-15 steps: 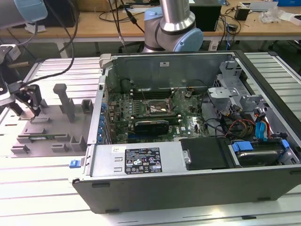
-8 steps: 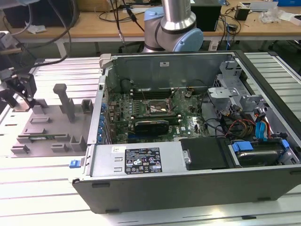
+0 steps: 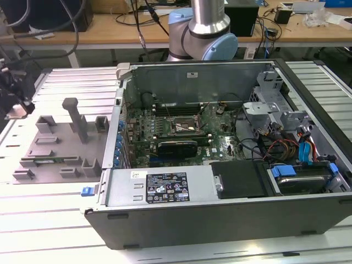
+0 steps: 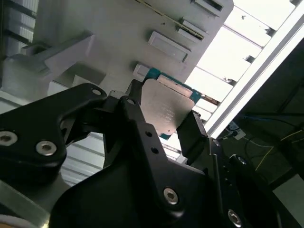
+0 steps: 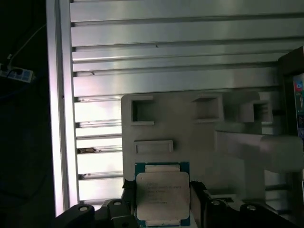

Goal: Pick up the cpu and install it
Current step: 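Pick up the cpu and move it towards the insertion slot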

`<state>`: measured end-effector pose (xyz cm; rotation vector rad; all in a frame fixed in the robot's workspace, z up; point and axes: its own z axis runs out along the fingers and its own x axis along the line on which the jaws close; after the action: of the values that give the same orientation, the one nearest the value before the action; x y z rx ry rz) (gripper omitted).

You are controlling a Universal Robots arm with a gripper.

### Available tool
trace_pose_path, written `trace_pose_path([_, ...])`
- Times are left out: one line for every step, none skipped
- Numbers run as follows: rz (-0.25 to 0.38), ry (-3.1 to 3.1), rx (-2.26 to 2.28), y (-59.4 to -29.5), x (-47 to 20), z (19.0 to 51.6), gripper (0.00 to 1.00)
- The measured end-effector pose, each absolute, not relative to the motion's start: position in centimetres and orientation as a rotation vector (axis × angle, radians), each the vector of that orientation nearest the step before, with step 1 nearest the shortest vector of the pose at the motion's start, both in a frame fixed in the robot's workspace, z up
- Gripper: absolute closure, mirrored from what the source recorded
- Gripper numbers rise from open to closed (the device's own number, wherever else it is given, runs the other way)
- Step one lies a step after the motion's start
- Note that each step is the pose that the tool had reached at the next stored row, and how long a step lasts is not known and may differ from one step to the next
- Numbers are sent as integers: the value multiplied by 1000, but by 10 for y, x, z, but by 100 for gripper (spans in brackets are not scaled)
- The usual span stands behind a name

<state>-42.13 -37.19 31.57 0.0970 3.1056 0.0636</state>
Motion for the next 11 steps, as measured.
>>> trace_pose_path([64, 3106, 97, -372, -421, 321, 45])
trace_pose_path([64, 3106, 97, -372, -421, 328, 45])
trace_pose_path([64, 3106, 97, -372, -421, 332, 45])
trace_pose_path([64, 3106, 97, -372, -421, 336, 45])
trace_pose_path([64, 3106, 97, -372, -421, 340, 45])
trace_pose_path([64, 3106, 97, -372, -421, 344, 45])
trace_pose_path([64, 3106, 97, -372, -421, 349, 45])
trace_pose_path([64, 3106, 97, -372, -421, 352, 45])
trace_pose_path([64, 3106, 97, -372, -421, 357, 45])
trace_pose_path([64, 3106, 97, -372, -421, 361, 45])
trace_pose_path([64, 3106, 97, -372, -421, 365, 45])
